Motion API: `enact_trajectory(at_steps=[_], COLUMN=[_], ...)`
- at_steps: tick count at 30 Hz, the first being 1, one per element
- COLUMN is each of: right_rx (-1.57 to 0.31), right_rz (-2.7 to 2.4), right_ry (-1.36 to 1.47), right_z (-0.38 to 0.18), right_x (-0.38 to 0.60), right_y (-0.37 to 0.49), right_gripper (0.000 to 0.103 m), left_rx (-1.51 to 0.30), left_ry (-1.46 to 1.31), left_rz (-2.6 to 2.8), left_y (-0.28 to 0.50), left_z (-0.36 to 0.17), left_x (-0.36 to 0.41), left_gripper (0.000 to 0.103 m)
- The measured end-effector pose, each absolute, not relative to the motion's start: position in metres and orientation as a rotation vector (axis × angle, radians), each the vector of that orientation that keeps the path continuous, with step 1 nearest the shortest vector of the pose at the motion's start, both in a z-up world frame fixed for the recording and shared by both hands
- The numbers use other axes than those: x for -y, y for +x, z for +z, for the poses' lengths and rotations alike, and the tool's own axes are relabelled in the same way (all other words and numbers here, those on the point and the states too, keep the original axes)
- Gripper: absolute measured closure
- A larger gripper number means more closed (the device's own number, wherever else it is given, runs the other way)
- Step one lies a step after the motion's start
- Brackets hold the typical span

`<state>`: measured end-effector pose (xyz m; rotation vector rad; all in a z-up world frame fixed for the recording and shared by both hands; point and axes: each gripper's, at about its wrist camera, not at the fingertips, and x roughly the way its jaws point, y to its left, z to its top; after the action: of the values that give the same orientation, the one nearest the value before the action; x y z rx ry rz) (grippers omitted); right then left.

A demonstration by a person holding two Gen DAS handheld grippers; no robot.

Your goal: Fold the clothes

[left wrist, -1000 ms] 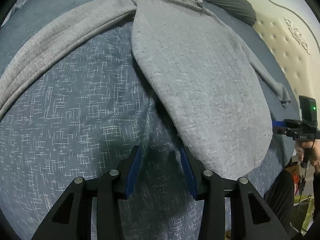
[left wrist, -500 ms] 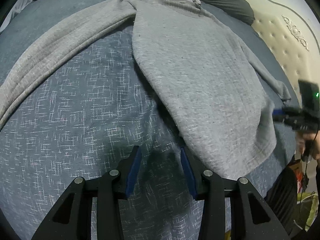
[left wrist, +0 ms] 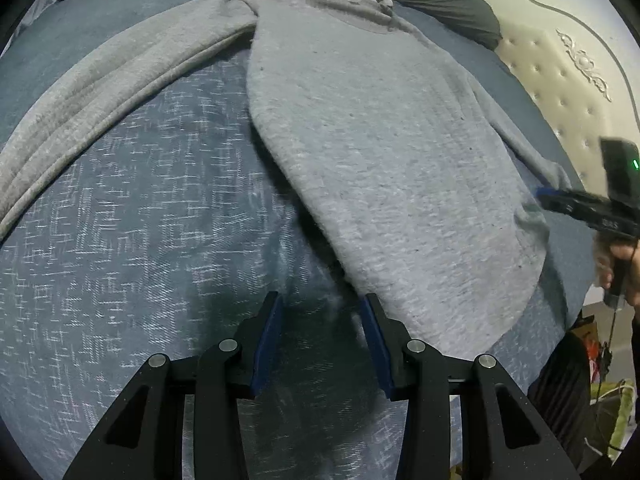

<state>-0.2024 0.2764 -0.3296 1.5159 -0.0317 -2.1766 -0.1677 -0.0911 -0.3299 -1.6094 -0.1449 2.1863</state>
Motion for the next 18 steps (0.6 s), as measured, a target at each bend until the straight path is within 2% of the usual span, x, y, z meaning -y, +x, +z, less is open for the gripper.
enact_trajectory(at_steps=[7, 13, 18], right_rx=[0.043, 0.026, -0.001], right_rz=[-2.209, -2.082, -2.101], right_ry=[1.709, 1.785, 1.749], right_z=[-0.352, -0.39, -0.394], right_x=[-0.335, -0.301, -0.272], right_y=[-0.169, -0.169, -0.181], right_gripper=[0.066, 0.066, 0.062], left_rx=[0.16, 0.162, 0.16], left_ry=[-1.646, -1.64, -1.626], left_rz=[2.218, 2.225, 2.231], left_y=[-0.176, -0.173, -0.171], left_z=[-0.335, -0.331, -0.326], left_x=[0.109, 0.109, 0.114], left_gripper=[0.058, 0.058, 0.058])
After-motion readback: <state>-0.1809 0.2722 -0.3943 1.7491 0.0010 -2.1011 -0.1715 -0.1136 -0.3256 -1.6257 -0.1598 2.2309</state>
